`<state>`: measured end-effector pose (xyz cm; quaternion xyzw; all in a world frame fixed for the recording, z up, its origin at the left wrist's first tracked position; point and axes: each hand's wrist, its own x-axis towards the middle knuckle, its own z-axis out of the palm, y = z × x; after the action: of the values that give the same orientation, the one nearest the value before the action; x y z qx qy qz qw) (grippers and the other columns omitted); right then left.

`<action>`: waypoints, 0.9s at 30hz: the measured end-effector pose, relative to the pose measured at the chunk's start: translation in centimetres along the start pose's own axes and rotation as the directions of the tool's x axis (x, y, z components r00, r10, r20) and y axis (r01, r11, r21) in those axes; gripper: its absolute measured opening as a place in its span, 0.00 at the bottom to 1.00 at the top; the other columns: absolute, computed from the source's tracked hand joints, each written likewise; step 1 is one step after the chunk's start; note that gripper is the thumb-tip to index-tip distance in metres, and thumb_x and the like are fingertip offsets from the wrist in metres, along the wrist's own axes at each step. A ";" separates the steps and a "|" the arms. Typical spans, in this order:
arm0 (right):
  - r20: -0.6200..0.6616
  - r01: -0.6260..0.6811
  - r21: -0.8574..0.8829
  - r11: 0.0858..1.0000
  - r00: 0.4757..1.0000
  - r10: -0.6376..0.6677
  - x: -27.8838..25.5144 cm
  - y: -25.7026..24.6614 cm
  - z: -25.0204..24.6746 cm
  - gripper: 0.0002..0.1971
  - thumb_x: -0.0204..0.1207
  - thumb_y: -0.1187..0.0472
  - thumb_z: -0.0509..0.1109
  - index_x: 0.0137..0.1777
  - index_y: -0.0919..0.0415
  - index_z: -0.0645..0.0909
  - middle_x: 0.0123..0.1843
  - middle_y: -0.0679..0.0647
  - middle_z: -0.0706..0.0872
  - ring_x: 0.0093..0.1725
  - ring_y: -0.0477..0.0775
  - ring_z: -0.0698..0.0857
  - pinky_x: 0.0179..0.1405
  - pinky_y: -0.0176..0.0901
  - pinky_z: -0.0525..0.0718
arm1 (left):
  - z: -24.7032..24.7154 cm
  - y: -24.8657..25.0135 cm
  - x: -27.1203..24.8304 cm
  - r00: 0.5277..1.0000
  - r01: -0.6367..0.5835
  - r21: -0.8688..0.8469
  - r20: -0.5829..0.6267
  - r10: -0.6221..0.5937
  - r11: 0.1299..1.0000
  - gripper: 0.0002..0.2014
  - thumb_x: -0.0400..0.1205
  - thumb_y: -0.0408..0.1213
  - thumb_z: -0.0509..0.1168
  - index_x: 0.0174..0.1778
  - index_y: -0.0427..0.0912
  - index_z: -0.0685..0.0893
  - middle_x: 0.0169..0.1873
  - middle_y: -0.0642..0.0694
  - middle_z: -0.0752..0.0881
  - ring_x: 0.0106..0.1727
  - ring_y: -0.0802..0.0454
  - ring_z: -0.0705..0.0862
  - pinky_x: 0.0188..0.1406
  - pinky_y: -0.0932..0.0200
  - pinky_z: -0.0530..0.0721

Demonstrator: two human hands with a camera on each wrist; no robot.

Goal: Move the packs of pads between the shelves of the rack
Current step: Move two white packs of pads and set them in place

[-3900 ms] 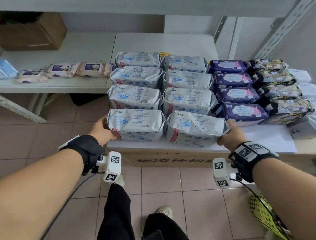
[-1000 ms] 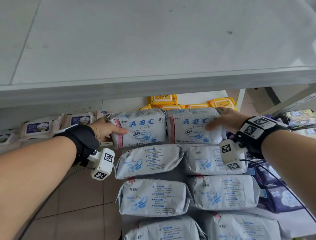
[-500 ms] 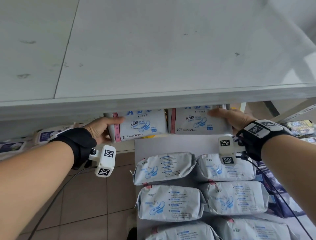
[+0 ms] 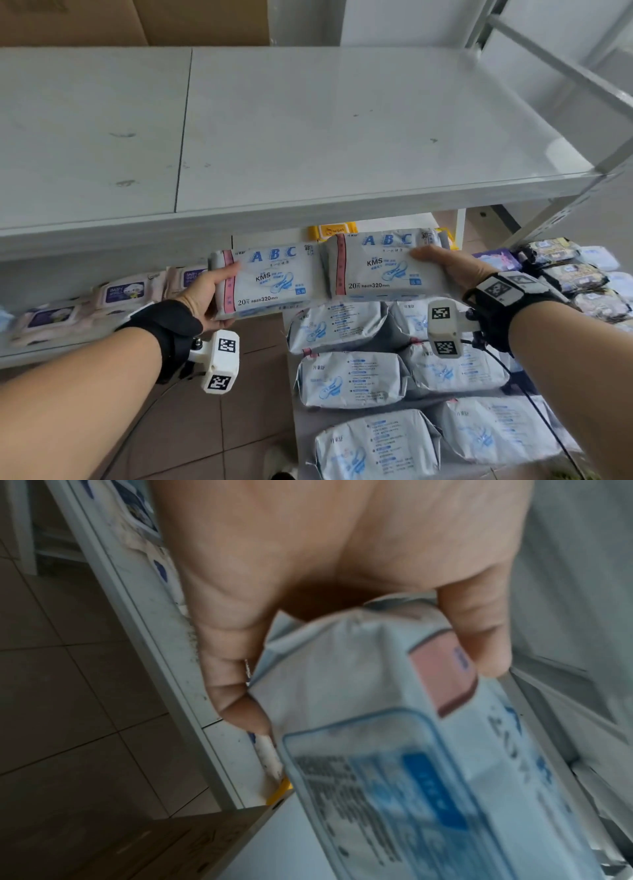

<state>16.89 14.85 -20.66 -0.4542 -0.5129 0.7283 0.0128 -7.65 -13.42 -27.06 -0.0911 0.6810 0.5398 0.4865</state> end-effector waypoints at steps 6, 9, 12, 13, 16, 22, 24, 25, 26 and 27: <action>0.049 0.062 -0.025 0.998 0.997 -0.061 -5.7 0.3 0.8 0.27 0.63 0.60 0.70 0.64 0.64 0.75 0.54 0.65 0.86 0.42 0.61 0.88 0.34 0.51 0.91 | -0.7 -2.5 -5.8 0.999 -0.039 -0.013 0.016 0.039 0.999 0.15 0.73 0.52 0.70 0.38 0.42 0.86 0.34 0.40 0.87 0.35 0.43 0.82 0.35 0.57 0.77; 0.056 0.144 0.026 0.989 0.988 -0.145 -9.0 0.1 1.0 0.23 0.68 0.61 0.70 0.63 0.65 0.74 0.51 0.63 0.88 0.38 0.59 0.90 0.30 0.48 0.90 | -1.5 -3.1 -8.7 0.993 -0.114 -0.076 0.017 0.116 0.991 0.16 0.74 0.53 0.68 0.40 0.42 0.86 0.32 0.40 0.89 0.35 0.42 0.83 0.34 0.55 0.78; 0.102 0.243 0.159 0.957 0.960 -0.260 -12.5 -0.1 1.3 0.12 0.77 0.61 0.63 0.57 0.65 0.75 0.42 0.58 0.92 0.35 0.55 0.91 0.30 0.43 0.89 | -1.5 -3.3 -11.9 0.983 -0.175 -0.158 0.028 0.182 0.972 0.16 0.75 0.54 0.66 0.42 0.43 0.86 0.33 0.40 0.89 0.36 0.41 0.82 0.34 0.54 0.79; 0.122 0.271 0.210 0.939 0.946 -0.300 -13.8 -0.5 1.7 0.11 0.80 0.60 0.60 0.58 0.65 0.76 0.41 0.57 0.92 0.35 0.54 0.91 0.31 0.43 0.90 | -1.3 -3.4 -13.0 0.979 -0.192 -0.190 0.028 0.201 0.963 0.16 0.76 0.54 0.67 0.43 0.43 0.86 0.34 0.40 0.89 0.37 0.41 0.82 0.34 0.53 0.79; 0.173 0.342 0.319 0.884 0.896 -0.409 -17.2 -1.7 4.2 0.16 0.83 0.59 0.55 0.66 0.64 0.74 0.43 0.56 0.91 0.35 0.51 0.91 0.37 0.41 0.90 | -0.5 -3.0 -16.2 0.967 -0.233 -0.298 0.027 0.252 0.926 0.15 0.77 0.52 0.67 0.47 0.43 0.84 0.43 0.40 0.86 0.45 0.40 0.82 0.40 0.48 0.82; 0.332 0.331 0.415 0.847 0.812 -0.480 -22.2 -3.4 9.8 0.20 0.84 0.55 0.51 0.69 0.64 0.72 0.49 0.58 0.90 0.37 0.52 0.91 0.31 0.44 0.90 | 0.5 -0.8 -22.4 0.918 -0.380 -0.394 -0.054 0.392 0.837 0.14 0.79 0.51 0.66 0.46 0.42 0.83 0.45 0.40 0.85 0.48 0.42 0.82 0.61 0.44 0.78; 0.345 0.340 0.413 0.845 0.800 -0.490 -23.3 -3.8 11.3 0.23 0.84 0.54 0.53 0.75 0.64 0.70 0.63 0.61 0.84 0.44 0.54 0.89 0.34 0.46 0.90 | 0.0 0.0 -24.2 0.903 -0.415 -0.415 -0.081 0.421 0.810 0.14 0.79 0.51 0.67 0.46 0.43 0.82 0.44 0.41 0.85 0.46 0.44 0.82 0.55 0.46 0.78; 0.346 0.342 0.417 0.842 0.797 -0.495 -23.6 -4.1 11.9 0.24 0.84 0.54 0.54 0.77 0.64 0.68 0.68 0.62 0.81 0.48 0.56 0.87 0.36 0.47 0.90 | -0.5 0.4 -24.9 0.896 -0.430 -0.423 -0.091 0.434 0.798 0.14 0.79 0.51 0.67 0.47 0.43 0.81 0.45 0.41 0.85 0.47 0.44 0.82 0.55 0.45 0.78; 0.351 0.340 0.427 0.838 0.791 -0.500 -23.9 -4.3 12.5 0.25 0.84 0.53 0.55 0.78 0.63 0.67 0.72 0.63 0.78 0.50 0.56 0.85 0.38 0.48 0.89 | -1.0 0.7 -25.6 0.890 -0.442 -0.430 -0.099 0.445 0.787 0.15 0.79 0.51 0.67 0.49 0.43 0.81 0.46 0.41 0.85 0.49 0.43 0.82 0.56 0.45 0.78; 0.365 0.334 0.441 0.833 0.781 -0.506 -24.1 -4.5 13.1 0.25 0.83 0.53 0.56 0.78 0.62 0.67 0.71 0.62 0.78 0.50 0.56 0.86 0.40 0.48 0.90 | -1.6 1.1 -26.3 0.884 -0.452 -0.436 -0.103 0.456 0.778 0.16 0.78 0.51 0.67 0.52 0.42 0.81 0.48 0.40 0.85 0.51 0.43 0.82 0.57 0.45 0.79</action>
<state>20.23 -4.30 -0.75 -0.1271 -0.4507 0.8732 0.1348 4.15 -24.86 -6.41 -0.0315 0.5378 0.7831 0.3106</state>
